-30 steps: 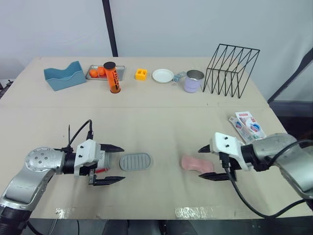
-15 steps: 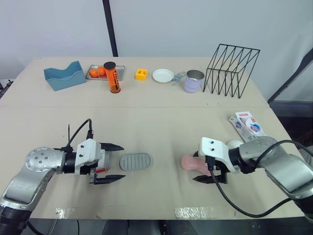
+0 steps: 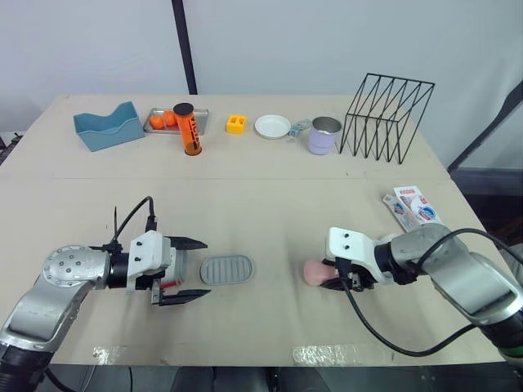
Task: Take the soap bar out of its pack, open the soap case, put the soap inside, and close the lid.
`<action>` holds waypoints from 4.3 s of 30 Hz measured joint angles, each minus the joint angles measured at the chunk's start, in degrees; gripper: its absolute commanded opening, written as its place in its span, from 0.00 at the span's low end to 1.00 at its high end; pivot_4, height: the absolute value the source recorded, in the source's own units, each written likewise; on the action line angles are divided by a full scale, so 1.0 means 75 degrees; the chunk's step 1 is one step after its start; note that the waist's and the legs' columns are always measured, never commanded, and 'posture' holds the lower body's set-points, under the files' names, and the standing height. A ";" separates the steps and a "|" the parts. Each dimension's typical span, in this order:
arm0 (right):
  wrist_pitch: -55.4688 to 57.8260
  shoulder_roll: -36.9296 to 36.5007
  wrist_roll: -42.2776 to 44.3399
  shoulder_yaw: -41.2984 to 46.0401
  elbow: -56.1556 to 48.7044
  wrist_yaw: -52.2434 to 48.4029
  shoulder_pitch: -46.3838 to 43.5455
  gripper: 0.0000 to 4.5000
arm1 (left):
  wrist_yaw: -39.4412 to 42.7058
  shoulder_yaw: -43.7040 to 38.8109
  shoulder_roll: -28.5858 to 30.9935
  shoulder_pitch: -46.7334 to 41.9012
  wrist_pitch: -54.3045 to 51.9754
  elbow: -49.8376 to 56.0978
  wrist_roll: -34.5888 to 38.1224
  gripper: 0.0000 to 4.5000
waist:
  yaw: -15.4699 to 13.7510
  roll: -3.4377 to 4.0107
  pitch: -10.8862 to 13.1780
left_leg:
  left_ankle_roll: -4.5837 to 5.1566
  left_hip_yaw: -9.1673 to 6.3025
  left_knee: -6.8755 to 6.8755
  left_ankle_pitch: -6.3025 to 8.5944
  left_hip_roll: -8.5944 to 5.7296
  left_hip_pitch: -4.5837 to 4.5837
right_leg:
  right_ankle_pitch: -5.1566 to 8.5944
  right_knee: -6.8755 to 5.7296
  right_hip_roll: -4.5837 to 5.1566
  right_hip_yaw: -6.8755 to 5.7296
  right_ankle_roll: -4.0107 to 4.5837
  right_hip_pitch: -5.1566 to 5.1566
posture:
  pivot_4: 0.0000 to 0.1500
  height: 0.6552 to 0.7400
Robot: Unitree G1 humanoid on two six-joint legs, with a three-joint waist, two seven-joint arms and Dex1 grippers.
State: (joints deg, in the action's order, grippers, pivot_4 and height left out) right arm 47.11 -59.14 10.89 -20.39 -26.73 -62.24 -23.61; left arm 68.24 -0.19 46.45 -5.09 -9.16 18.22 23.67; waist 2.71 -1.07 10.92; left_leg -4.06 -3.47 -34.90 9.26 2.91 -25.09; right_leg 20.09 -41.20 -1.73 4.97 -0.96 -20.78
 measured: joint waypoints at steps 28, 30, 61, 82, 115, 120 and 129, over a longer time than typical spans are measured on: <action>-0.0167 0.2450 0.0569 -0.0997 0.0942 -0.0522 -0.2679 0.35 | 0.0328 -0.1088 0.0953 0.0452 0.0152 -0.0329 -0.0090 1.00 | 0.0007 0.0001 0.0001 | 0.0000 0.0000 0.0002 0.0000 0.0005 -0.0004 | -0.0004 0.0000 0.0002 -0.0008 0.0007 -0.0010 | 1.00 0.97; -0.0378 0.2675 0.0453 -0.1104 0.1246 -0.0523 -0.2806 0.35 | 0.0386 -0.1189 0.1135 0.0630 0.0155 -0.0325 -0.0095 1.00 | 0.0007 0.0000 0.0001 | 0.0000 -0.0001 0.0004 0.0000 0.0008 -0.0004 | -0.0004 0.0000 0.0002 -0.0011 0.0007 -0.0012 | 1.00 0.97; -0.0505 0.5017 -0.0184 -0.2436 0.2902 -0.0529 -0.3575 0.35 | 0.0617 -0.1907 0.1478 0.1464 0.0337 -0.0348 -0.0296 1.00 | 0.0021 -0.0001 0.0000 | -0.0003 0.0001 0.0010 -0.0001 0.0021 -0.0005 | -0.0010 -0.0003 0.0001 -0.0026 0.0018 -0.0025 | 1.00 0.97; -0.0855 0.5121 -0.0794 -0.2716 0.3294 -0.0499 -0.3587 0.73 | 0.0390 -0.1915 0.1476 0.1442 0.0347 -0.0244 -0.0347 1.00 | 0.0021 -0.0001 0.0000 | -0.0004 0.0002 0.0018 -0.0002 0.0022 -0.0005 | -0.0010 -0.0002 0.0000 -0.0027 0.0019 -0.0030 | 1.00 0.97; -0.0475 0.4062 0.0470 -0.0667 0.1816 -0.0858 -0.2642 0.98 | 0.0321 -0.1832 0.1157 0.0730 0.0699 -0.1523 -0.0230 1.00 | 0.0009 -0.0002 0.0000 | -0.0006 0.0005 0.0026 -0.0003 0.0022 -0.0005 | -0.0011 0.0002 0.0000 -0.0029 0.0020 -0.0030 | 1.00 0.97; -0.0786 0.3826 0.1119 0.0343 0.1554 -0.0969 -0.1873 0.98 | 0.0423 -0.1776 0.1018 0.0387 0.0902 -0.2466 -0.0229 1.00 | 0.0017 -0.0004 0.0001 | -0.0007 0.0006 0.0028 -0.0004 0.0026 -0.0003 | -0.0013 0.0002 -0.0004 -0.0027 0.0023 -0.0030 | 1.00 0.97; -0.1040 0.4011 0.2198 0.1375 0.0979 -0.0822 -0.0999 0.98 | 0.0884 -0.1566 0.1016 0.0346 0.1258 -0.2845 -0.0323 1.00 | 0.0011 -0.0004 0.0001 | -0.0013 0.0007 0.0033 -0.0007 0.0025 -0.0001 | -0.0013 0.0003 -0.0004 -0.0025 0.0023 -0.0028 | 1.00 0.97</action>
State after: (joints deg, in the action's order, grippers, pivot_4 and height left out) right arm 39.31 -29.06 27.37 -10.07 -19.39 -68.40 -31.11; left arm 74.87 -11.94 54.07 -2.49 0.27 -3.12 21.25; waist 2.79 -1.09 10.93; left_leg -4.16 -3.41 -34.65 9.21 3.10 -25.10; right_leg 19.99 -41.18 -1.76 4.79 -0.78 -21.00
